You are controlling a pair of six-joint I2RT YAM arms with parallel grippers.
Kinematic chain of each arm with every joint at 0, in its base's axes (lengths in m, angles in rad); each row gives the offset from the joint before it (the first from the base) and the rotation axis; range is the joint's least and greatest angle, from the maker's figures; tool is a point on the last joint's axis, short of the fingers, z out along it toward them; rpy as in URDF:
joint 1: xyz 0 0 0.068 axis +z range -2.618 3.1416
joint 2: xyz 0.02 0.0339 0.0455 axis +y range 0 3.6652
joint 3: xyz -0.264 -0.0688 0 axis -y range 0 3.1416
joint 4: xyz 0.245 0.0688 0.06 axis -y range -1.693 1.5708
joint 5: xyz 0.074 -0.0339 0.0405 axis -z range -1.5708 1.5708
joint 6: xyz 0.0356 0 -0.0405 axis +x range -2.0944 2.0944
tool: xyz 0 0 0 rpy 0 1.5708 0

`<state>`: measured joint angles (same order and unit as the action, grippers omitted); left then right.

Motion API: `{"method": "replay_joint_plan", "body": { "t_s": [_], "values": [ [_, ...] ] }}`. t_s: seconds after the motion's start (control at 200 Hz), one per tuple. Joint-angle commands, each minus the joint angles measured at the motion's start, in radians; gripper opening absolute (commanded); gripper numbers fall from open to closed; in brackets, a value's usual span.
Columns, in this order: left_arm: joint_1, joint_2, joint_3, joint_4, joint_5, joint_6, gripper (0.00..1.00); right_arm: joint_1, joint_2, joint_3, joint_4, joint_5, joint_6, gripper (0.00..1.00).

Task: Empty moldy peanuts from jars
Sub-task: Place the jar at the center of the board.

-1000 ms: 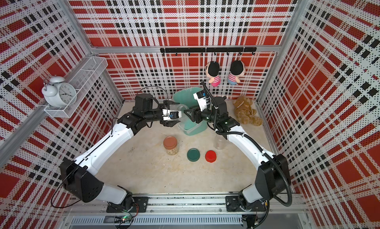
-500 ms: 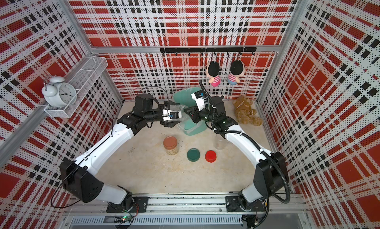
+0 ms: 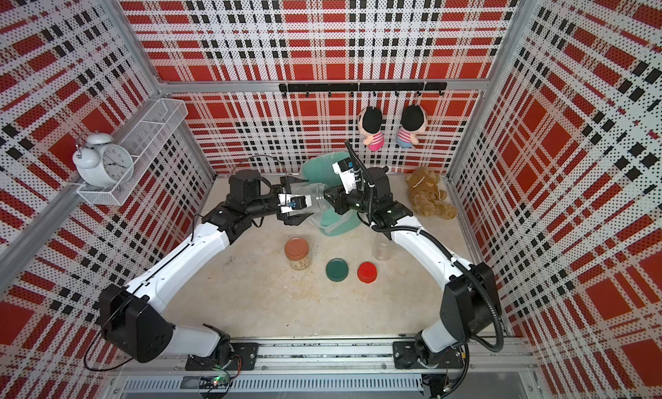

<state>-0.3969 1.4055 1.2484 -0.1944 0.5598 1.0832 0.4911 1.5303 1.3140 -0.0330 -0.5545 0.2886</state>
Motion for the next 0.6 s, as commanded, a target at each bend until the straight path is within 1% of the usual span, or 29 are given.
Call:
{"method": "replay_joint_plan", "body": {
  "t_s": [0.0,0.165,0.281,0.311,0.331,0.406,0.501,0.591],
  "values": [
    [0.028,-0.052,-0.049,0.090,0.005,-0.045,0.98,-0.012,-0.057,0.057,0.004,-0.016,-0.019,0.00],
    [0.085,-0.129,-0.164,0.155,0.023,-0.093,0.98,-0.027,-0.078,0.116,-0.168,0.031,-0.138,0.00],
    [0.139,-0.194,-0.258,0.224,0.048,-0.149,0.98,-0.040,-0.120,0.123,-0.269,0.079,-0.230,0.00],
    [0.141,-0.211,-0.286,0.244,0.053,-0.168,0.98,-0.040,-0.131,0.123,-0.298,0.094,-0.259,0.00],
    [0.178,-0.226,-0.302,0.259,0.057,-0.182,0.98,-0.041,-0.139,0.123,-0.319,0.103,-0.282,0.00],
    [0.213,-0.261,-0.368,0.322,0.068,-0.233,0.98,-0.041,-0.165,0.124,-0.401,0.143,-0.354,0.00],
    [0.250,-0.284,-0.425,0.386,0.075,-0.288,0.98,-0.041,-0.196,0.108,-0.487,0.203,-0.433,0.00],
    [0.275,-0.276,-0.454,0.423,0.068,-0.332,0.98,-0.039,-0.225,0.076,-0.544,0.261,-0.490,0.00]
  ]
}}
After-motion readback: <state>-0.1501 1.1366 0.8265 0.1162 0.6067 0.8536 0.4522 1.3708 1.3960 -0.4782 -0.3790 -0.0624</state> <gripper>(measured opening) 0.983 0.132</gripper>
